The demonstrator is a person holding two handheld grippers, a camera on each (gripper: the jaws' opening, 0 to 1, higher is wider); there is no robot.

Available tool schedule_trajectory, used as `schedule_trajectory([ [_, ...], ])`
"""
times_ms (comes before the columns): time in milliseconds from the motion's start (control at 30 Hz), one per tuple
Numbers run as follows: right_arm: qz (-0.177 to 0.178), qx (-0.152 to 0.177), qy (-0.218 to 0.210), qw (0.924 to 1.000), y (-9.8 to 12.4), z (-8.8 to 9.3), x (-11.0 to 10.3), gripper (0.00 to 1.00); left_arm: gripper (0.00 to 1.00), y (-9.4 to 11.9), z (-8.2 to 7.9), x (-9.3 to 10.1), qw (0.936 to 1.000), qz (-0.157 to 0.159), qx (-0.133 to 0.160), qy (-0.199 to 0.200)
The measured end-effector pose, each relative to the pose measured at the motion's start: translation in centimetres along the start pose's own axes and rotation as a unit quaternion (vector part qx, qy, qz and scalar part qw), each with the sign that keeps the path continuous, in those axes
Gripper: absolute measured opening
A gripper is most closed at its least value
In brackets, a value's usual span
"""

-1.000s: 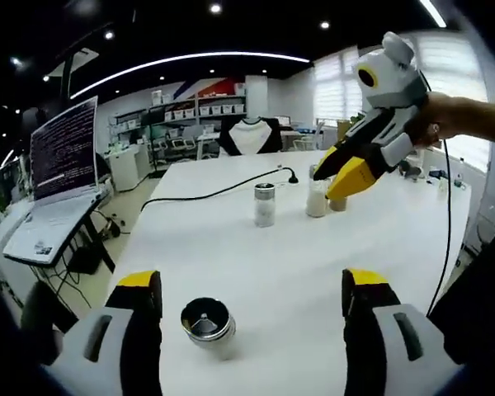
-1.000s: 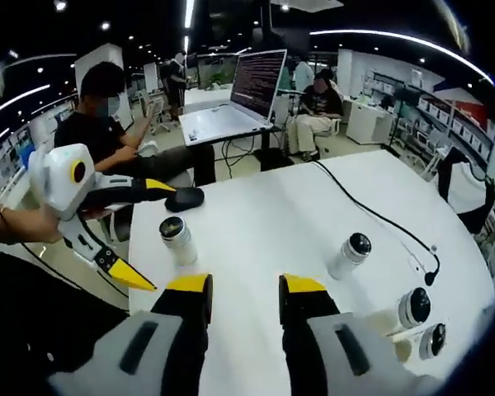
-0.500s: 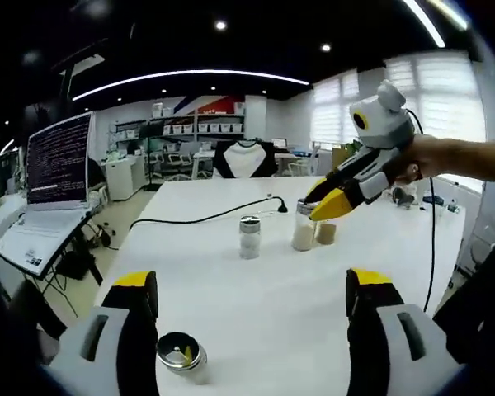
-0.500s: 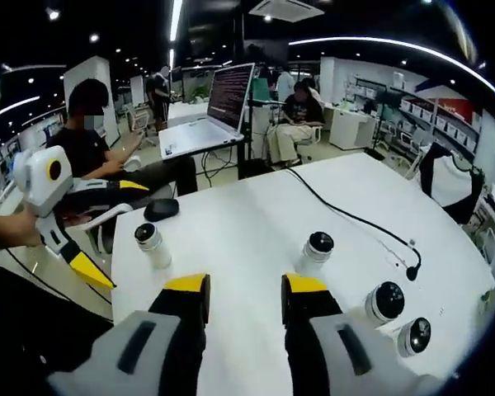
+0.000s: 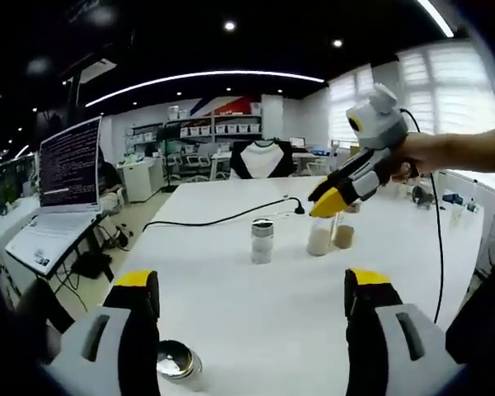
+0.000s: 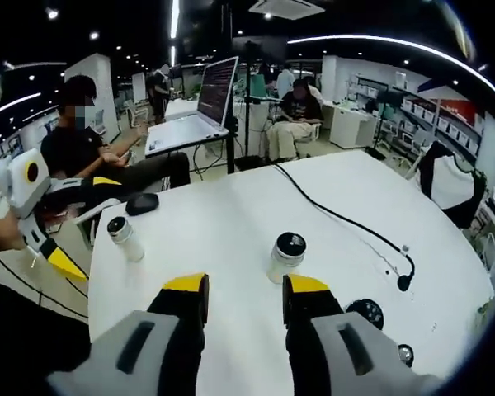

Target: Rotate the seasoning bottle until the label or dispensing opening points toward the visible target arrow and the bottle remains upright within the marked orientation range

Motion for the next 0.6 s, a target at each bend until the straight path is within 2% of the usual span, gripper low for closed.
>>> schedule_trajectory([
  [167,-0.011,-0.001,0.007,0.9999,-1.6,-0.7,2.1,0.34,1.00,-0.8,0.4,0.6,1.0000,0.005,0.001,0.000],
  [367,-0.043,0.016,0.014,0.9988,-3.4,-2.8,4.1,0.34,1.00,-1.1,0.7,1.1,0.9997,-0.008,-0.006,0.022],
  [467,-0.049,0.017,0.024,0.9984,-3.8,-3.4,4.6,0.34,1.00,-1.0,0.9,1.4,0.9992,-0.019,-0.001,0.036],
  [600,-0.056,0.024,0.023,0.9979,-4.2,-3.1,4.6,0.34,1.00,-1.2,1.7,1.7,0.9983,-0.031,0.000,0.049],
])
Point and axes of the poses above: the point that each gripper's makers call its tool centre point, and the gripper's own axes: y roughly backward along the fingers, x roughly to its right, z roughly out of its underside, the point moved 8 cm from there along y, roughly backward along the fingers, and after that the axes turned 1 degree about -z, right-handed, at the moved point
